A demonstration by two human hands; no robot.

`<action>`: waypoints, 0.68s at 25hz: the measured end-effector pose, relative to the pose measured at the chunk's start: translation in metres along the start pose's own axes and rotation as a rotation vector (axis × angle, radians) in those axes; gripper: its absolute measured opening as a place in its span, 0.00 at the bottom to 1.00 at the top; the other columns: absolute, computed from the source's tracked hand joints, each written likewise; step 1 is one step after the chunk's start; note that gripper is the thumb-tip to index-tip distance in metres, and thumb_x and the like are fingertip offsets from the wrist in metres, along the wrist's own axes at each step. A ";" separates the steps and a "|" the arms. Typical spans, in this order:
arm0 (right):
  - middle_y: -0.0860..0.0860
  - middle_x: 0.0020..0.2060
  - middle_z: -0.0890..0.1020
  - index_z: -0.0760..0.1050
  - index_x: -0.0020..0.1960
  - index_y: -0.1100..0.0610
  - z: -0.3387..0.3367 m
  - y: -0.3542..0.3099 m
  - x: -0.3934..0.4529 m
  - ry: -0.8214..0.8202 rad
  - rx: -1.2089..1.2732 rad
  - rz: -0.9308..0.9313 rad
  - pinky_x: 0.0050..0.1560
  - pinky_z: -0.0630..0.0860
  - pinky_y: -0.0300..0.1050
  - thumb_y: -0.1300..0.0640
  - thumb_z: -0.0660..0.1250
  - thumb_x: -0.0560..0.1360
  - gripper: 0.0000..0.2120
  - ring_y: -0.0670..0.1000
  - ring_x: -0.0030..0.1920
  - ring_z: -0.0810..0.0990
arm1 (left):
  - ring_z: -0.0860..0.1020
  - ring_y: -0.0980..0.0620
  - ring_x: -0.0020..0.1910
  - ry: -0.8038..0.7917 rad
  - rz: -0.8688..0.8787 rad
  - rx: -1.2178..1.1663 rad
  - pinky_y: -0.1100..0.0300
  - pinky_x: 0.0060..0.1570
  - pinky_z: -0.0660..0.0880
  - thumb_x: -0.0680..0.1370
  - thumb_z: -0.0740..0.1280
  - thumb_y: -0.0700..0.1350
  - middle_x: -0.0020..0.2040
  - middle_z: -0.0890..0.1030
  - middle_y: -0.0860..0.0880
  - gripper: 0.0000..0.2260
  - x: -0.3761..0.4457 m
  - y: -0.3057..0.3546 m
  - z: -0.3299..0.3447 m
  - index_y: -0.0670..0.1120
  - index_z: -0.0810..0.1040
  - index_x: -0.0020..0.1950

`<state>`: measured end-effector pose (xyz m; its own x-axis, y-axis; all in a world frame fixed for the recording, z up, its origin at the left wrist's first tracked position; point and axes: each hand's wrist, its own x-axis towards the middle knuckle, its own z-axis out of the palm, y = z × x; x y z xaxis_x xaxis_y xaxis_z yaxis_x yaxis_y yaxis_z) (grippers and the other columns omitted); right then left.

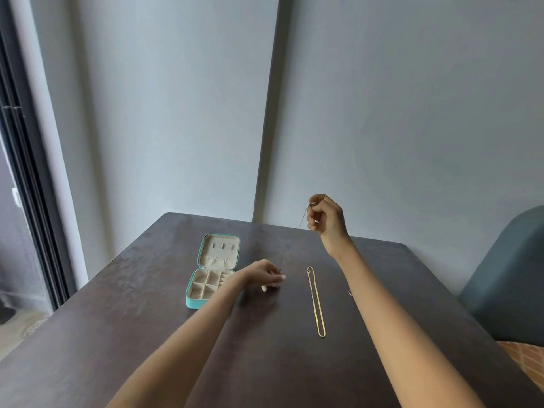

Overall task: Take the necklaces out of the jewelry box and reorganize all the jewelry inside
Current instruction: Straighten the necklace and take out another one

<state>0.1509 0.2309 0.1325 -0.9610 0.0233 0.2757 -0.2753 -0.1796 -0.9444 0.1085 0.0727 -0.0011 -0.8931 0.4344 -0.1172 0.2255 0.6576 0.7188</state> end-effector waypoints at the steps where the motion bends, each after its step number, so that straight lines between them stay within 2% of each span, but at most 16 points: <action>1: 0.51 0.24 0.71 0.71 0.38 0.58 -0.002 0.001 -0.004 -0.049 -0.031 -0.002 0.24 0.61 0.37 0.64 0.57 0.64 0.06 0.49 0.24 0.66 | 0.75 0.56 0.31 0.006 -0.059 -0.106 0.67 0.31 0.73 0.81 0.59 0.48 0.38 0.77 0.45 0.14 0.002 0.004 0.000 0.38 0.76 0.56; 4: 0.53 0.24 0.73 0.71 0.35 0.58 -0.009 0.009 -0.020 -0.269 -0.234 0.053 0.26 0.65 0.38 0.63 0.59 0.63 0.04 0.50 0.24 0.67 | 0.70 0.55 0.27 0.094 -0.179 -0.212 0.71 0.22 0.67 0.83 0.51 0.48 0.35 0.73 0.47 0.20 0.016 0.003 -0.006 0.35 0.71 0.63; 6: 0.54 0.25 0.76 0.73 0.34 0.58 -0.013 0.020 -0.033 -0.400 -0.398 0.122 0.28 0.69 0.39 0.63 0.60 0.63 0.04 0.50 0.25 0.71 | 0.72 0.53 0.26 0.166 -0.196 -0.142 0.70 0.20 0.66 0.83 0.54 0.45 0.38 0.76 0.43 0.16 0.028 -0.005 -0.012 0.35 0.73 0.59; 8: 0.55 0.26 0.79 0.74 0.33 0.57 -0.016 0.037 -0.045 -0.461 -0.513 0.179 0.29 0.72 0.39 0.63 0.60 0.63 0.05 0.50 0.26 0.74 | 0.76 0.48 0.37 0.182 -0.197 -0.034 0.66 0.30 0.70 0.81 0.57 0.43 0.47 0.78 0.37 0.12 0.036 -0.007 -0.014 0.37 0.75 0.54; 10: 0.53 0.27 0.80 0.75 0.34 0.57 -0.019 0.057 -0.054 -0.464 -0.573 0.221 0.28 0.71 0.38 0.63 0.60 0.63 0.05 0.48 0.26 0.75 | 0.77 0.45 0.53 0.159 -0.169 0.083 0.60 0.49 0.72 0.79 0.58 0.41 0.57 0.79 0.38 0.13 0.043 -0.005 -0.012 0.36 0.77 0.58; 11: 0.52 0.28 0.81 0.75 0.34 0.56 -0.021 0.066 -0.057 -0.450 -0.592 0.231 0.27 0.70 0.37 0.63 0.60 0.64 0.05 0.46 0.26 0.74 | 0.77 0.44 0.58 0.158 -0.152 0.115 0.59 0.54 0.71 0.79 0.59 0.40 0.59 0.79 0.40 0.13 0.044 -0.003 -0.010 0.37 0.78 0.59; 12: 0.51 0.28 0.81 0.75 0.35 0.56 -0.024 0.073 -0.058 -0.432 -0.607 0.231 0.26 0.68 0.37 0.64 0.61 0.66 0.06 0.45 0.25 0.74 | 0.76 0.44 0.59 0.152 -0.136 0.127 0.58 0.54 0.71 0.78 0.60 0.39 0.58 0.80 0.41 0.13 0.044 0.000 -0.006 0.37 0.79 0.58; 13: 0.51 0.29 0.82 0.75 0.36 0.56 -0.028 0.077 -0.058 -0.410 -0.619 0.227 0.25 0.66 0.37 0.66 0.61 0.68 0.08 0.44 0.25 0.73 | 0.78 0.44 0.55 0.126 -0.112 0.108 0.58 0.50 0.72 0.78 0.61 0.38 0.54 0.81 0.41 0.11 0.044 0.003 -0.002 0.38 0.79 0.55; 15: 0.52 0.30 0.82 0.75 0.36 0.56 -0.033 0.080 -0.055 -0.364 -0.627 0.213 0.23 0.64 0.36 0.68 0.60 0.70 0.10 0.44 0.24 0.72 | 0.78 0.47 0.40 0.024 -0.064 -0.067 0.58 0.38 0.70 0.79 0.61 0.41 0.40 0.80 0.44 0.07 0.036 0.006 0.003 0.43 0.78 0.45; 17: 0.53 0.32 0.82 0.75 0.38 0.56 -0.032 0.076 -0.049 -0.315 -0.620 0.184 0.22 0.63 0.35 0.68 0.60 0.71 0.10 0.44 0.24 0.71 | 0.76 0.55 0.34 -0.046 -0.003 -0.307 0.63 0.36 0.70 0.82 0.58 0.47 0.35 0.78 0.49 0.12 0.024 0.014 0.003 0.47 0.75 0.41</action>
<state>0.1764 0.2477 0.0417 -0.9654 -0.2556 0.0525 -0.1646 0.4406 -0.8825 0.0918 0.0941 0.0038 -0.8733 0.4647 -0.1461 0.0883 0.4458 0.8907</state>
